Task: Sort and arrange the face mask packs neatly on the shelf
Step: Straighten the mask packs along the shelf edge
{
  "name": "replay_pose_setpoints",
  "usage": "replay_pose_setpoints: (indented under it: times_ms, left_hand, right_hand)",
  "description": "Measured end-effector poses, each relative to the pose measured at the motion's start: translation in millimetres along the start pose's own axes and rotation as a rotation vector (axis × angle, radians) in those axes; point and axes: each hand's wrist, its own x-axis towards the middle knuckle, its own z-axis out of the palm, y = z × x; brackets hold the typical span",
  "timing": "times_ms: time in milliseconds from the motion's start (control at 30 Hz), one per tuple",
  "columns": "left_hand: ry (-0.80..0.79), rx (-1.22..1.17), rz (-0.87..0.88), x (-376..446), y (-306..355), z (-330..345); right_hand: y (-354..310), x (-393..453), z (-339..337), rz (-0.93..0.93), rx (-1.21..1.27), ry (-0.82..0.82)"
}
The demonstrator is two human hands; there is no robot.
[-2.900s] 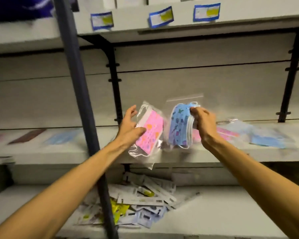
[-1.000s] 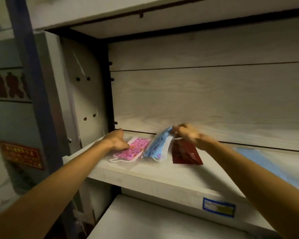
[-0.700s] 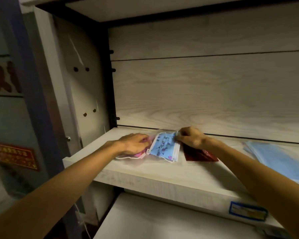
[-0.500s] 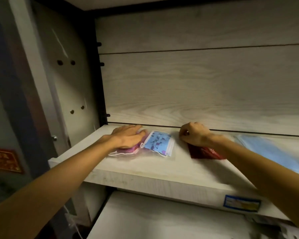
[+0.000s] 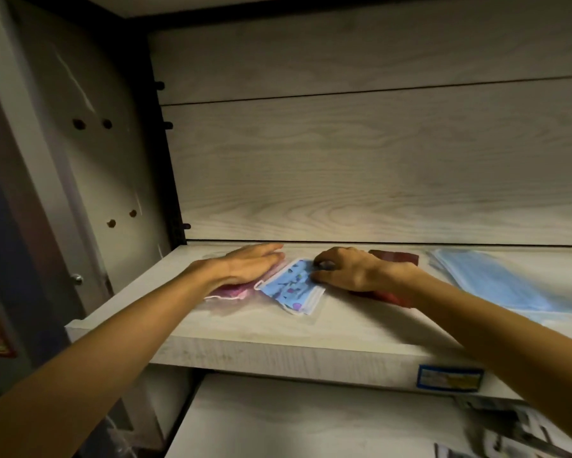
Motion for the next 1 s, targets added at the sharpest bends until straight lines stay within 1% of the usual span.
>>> replay_pose_setpoints:
  times_ms: [100, 167, 267, 367, 533, 667, 833, 1000]
  left_hand:
    - [0.005, 0.198, 0.035, -1, -9, 3]
    - [0.029, 0.203, 0.053, -3, -11, 2]
    - [0.066, 0.178, 0.036, -5, -9, -2]
    - [0.064, 0.201, 0.035, -6, -12, -5]
    - [0.071, 0.059, 0.011, -12, -19, -10]
    - [0.148, 0.043, -0.024, -21, -21, -14]
    - [0.324, 0.202, 0.029, -40, 9, -12]
    - [0.285, 0.375, 0.015, -62, 67, -2]
  right_hand:
    - [15, -3, -6, 0.017, 0.098, -0.055]
    - [19, -2, -10, 0.014, 0.145, -0.087]
    - [20, 1, -12, 0.01, 0.168, -0.094]
    - [16, 3, -10, 0.017, 0.212, -0.103]
    - [-1, 15, -3, 0.018, 0.172, -0.038]
    - [-10, 23, 0, 0.035, 0.114, 0.0]
    - [-1, 6, -12, 0.03, 0.118, 0.107]
    - [30, -57, -27, -0.014, -0.074, 0.208]
